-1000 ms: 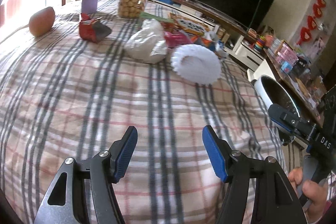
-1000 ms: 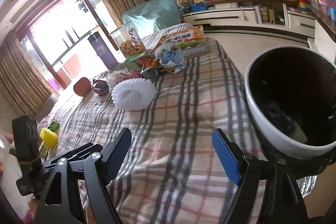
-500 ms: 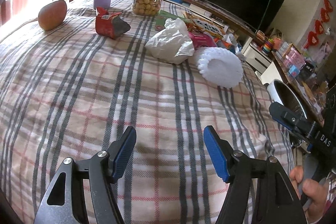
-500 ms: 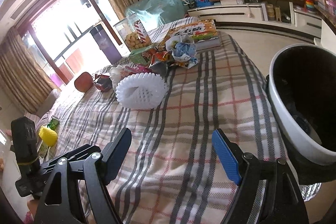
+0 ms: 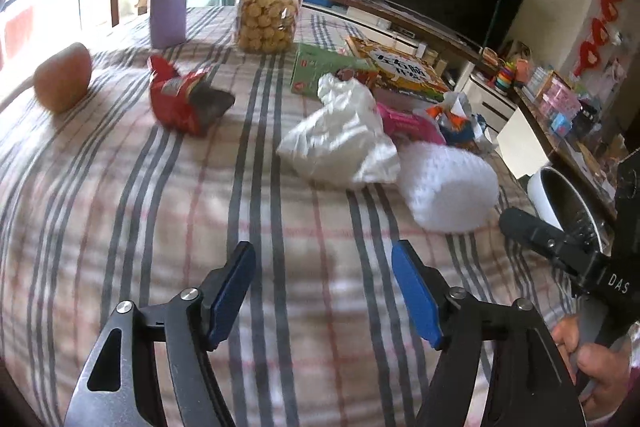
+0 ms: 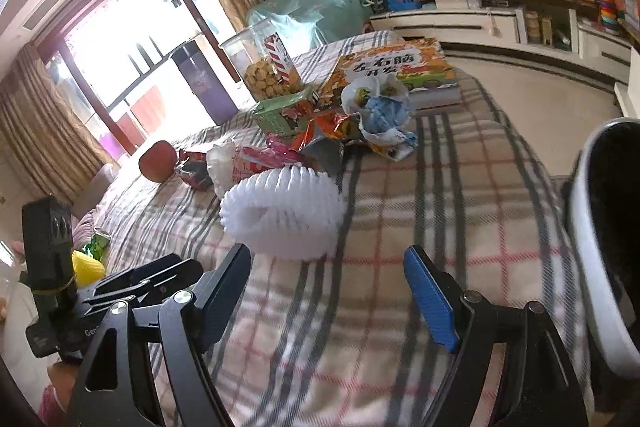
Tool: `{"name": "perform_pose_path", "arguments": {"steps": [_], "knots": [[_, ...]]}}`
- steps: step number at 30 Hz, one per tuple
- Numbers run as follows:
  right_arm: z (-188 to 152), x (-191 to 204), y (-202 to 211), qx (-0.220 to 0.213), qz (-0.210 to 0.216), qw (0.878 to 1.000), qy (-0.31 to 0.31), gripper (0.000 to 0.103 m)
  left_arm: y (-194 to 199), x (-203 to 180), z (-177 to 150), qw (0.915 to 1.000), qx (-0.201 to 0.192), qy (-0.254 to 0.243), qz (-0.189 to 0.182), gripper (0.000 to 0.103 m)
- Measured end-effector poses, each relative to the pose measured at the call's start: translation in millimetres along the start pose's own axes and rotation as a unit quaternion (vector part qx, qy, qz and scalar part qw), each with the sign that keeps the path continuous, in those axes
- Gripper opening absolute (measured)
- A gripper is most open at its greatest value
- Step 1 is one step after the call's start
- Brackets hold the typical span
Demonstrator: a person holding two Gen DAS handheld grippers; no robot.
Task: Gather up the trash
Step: 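Grasp the white foam net with the right tool while the left tool grasps the white paper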
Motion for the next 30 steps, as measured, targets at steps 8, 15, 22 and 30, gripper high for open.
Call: {"name": "perform_pose_path", "arguments": {"steps": [8,15,22,30], "knots": [[7.2,4.4,-28.0,0.027,0.030,0.999,-0.006,0.022,-30.9,-1.3,24.9,0.9989,-0.004,-0.047,0.001,0.080],[1.2,-19.7,-14.7,0.013,0.028,0.999,-0.038,0.014,-59.4,-10.9,34.2,0.9979,-0.006,-0.065,0.005,0.081],[-2.8,-30.0,-6.3,0.009,0.030,0.998,-0.052,0.013,-82.0,-7.0,37.6,0.9986,0.021,-0.047,0.010,0.006],[-8.2,-33.0,12.9,-0.004,0.033,0.998,-0.057,0.012,-56.1,-10.7,22.3,0.9994,-0.007,-0.033,-0.007,0.000]]}}
Point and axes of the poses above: each gripper's, at about its wrist camera, not at the fingertips, and y roughly against the way its jaws point, x to its left, z to its top, the point moved 3 cm from there along -y, roughly the way its jaws point, and after that the axes turned 9 degrees about -z, right-handed, at the moved point
